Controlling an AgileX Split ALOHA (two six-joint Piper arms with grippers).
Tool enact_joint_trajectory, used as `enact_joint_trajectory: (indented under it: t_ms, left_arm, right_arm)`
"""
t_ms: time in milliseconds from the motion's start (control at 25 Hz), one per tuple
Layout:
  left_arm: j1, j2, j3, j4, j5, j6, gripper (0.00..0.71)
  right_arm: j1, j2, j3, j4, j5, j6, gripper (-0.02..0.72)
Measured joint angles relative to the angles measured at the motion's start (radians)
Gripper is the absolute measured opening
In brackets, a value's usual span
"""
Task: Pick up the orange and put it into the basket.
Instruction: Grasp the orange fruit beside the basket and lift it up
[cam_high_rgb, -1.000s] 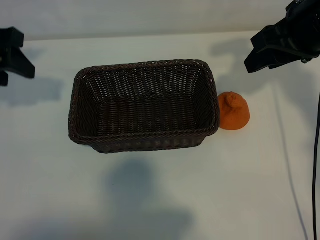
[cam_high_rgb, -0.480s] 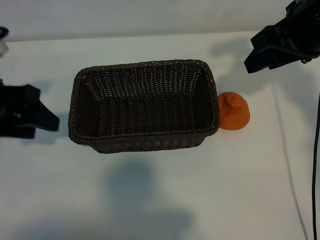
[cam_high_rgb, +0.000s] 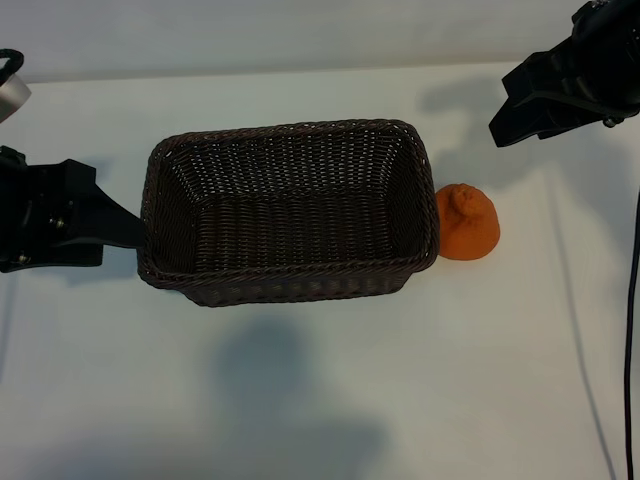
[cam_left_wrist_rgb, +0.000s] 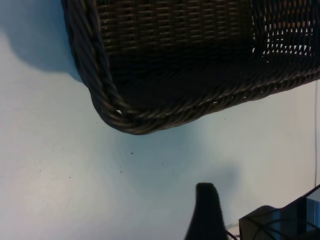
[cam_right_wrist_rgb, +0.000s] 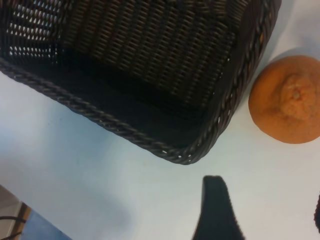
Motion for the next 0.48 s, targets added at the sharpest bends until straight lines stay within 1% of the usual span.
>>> enact_joint_trajectory:
  t_ms: [120,240,400,480]
  left_arm:
    - [0.000,0.000,0.000,0.000,0.000,0.002,0.570]
    - [0.000,0.000,0.000,0.000,0.000,0.011,0.570]
    - [0.000,0.000,0.000,0.000,0.000,0.022,0.570]
    - [0.000,0.000,0.000,0.000,-0.002,0.025,0.570]
  right_arm:
    - [0.000,0.000,0.000,0.000,-0.001,-0.002,0.459]
    - [0.000,0.000,0.000,-0.009,-0.011,-0.025,0.459]
    - [0.000,0.024,0.000,-0.074,-0.017,-0.036,0.459]
    - [0.000,0.059,0.000,-0.092,-0.020,-0.032,0.459]
